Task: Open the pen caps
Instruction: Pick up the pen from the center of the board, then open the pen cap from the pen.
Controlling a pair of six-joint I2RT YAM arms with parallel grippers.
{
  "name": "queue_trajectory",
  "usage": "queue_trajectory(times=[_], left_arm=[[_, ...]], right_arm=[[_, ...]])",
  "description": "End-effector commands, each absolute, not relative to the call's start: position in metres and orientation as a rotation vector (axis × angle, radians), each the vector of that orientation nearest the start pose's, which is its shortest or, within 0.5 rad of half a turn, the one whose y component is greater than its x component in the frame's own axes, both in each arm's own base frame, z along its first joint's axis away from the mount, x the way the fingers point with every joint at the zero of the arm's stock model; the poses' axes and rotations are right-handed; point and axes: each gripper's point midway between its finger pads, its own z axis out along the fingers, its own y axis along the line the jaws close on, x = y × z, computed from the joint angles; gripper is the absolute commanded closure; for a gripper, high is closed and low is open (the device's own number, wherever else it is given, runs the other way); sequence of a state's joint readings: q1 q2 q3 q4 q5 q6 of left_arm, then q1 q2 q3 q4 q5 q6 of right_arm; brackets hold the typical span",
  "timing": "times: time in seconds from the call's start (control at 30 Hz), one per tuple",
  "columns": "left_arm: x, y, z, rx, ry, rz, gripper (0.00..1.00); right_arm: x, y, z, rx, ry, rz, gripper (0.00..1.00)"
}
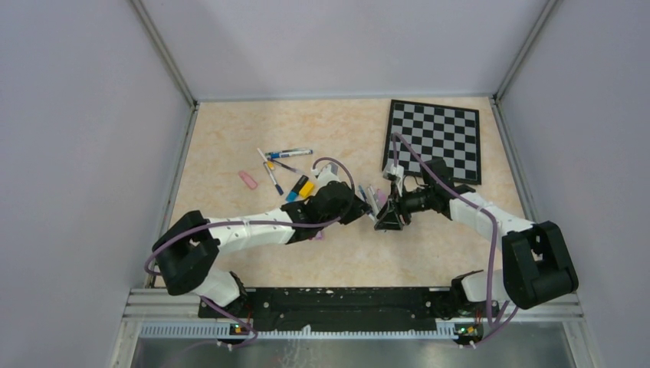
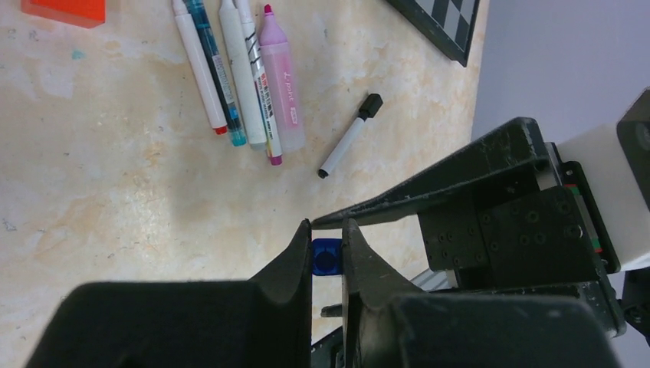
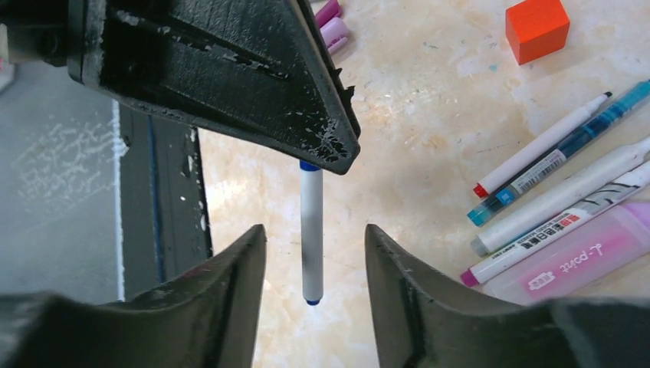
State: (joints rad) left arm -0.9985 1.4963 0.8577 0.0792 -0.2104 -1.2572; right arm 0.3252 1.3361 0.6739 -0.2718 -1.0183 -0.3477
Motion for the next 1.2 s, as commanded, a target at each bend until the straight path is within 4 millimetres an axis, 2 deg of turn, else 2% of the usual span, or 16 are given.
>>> queue_trajectory(times=[0.0,0.17,0.3,0.37,0.43,0.47,0.5,0.53,0.6,0.7,0.83,0.9,1.03,1.17], left_arm=[[0.236,-0.381,0.171,-0.337,2.161,-1.196,1.0],[0.231,-0.39,0.176,-0.265,2.13,-1.267,1.0],[0.229,-0.394,0.176,-0.234,2.131,-1.282,1.0],[0.23,-0.394,0.176,-0.231,2.128,-1.281,1.0],[0.23,-0.394,0.176,-0.228,2.125,-1.277,1.0],[0.231,-0.394,0.177,-0.228,2.121,-1.272,1.0],[0.232,-0.393,0.177,-0.228,2.119,-1.267,1.0],[0.233,-0.392,0.177,-0.23,2.116,-1.26,1.0],[0.236,-0.387,0.178,-0.257,2.105,-1.236,1.0],[0.252,-0.366,0.194,-0.367,1.995,-1.187,1.0],[0.286,-0.32,0.239,-0.515,1.809,-1.141,1.0],[0.3,-0.297,0.252,-0.577,1.765,-1.113,1.0],[0.313,-0.257,0.263,-0.679,1.712,-1.063,1.0],[0.308,-0.239,0.264,-0.683,1.697,-1.061,1.0]], right_arm=[[0.202,0.227,0.12,-1.16,1.855,1.263,0.48],[0.201,0.23,0.125,-1.153,1.832,1.295,0.47],[0.201,0.231,0.129,-1.139,1.826,1.31,0.53],[0.2,0.232,0.131,-1.139,1.819,1.319,0.6],[0.199,0.232,0.132,-1.136,1.816,1.332,0.72],[0.199,0.233,0.133,-1.139,1.812,1.337,0.8],[0.197,0.233,0.133,-1.143,1.81,1.343,0.92],[0.196,0.232,0.132,-1.155,1.809,1.344,0.99],[0.196,0.23,0.13,-1.191,1.809,1.319,1.0],[0.192,0.227,0.123,-1.233,1.828,1.333,1.0],[0.189,0.224,0.116,-1.279,1.861,1.35,1.0],[0.188,0.223,0.113,-1.294,1.887,1.349,1.0],[0.183,0.222,0.113,-1.313,1.879,1.362,1.0],[0.189,0.221,0.11,-1.302,1.901,1.309,1.0]])
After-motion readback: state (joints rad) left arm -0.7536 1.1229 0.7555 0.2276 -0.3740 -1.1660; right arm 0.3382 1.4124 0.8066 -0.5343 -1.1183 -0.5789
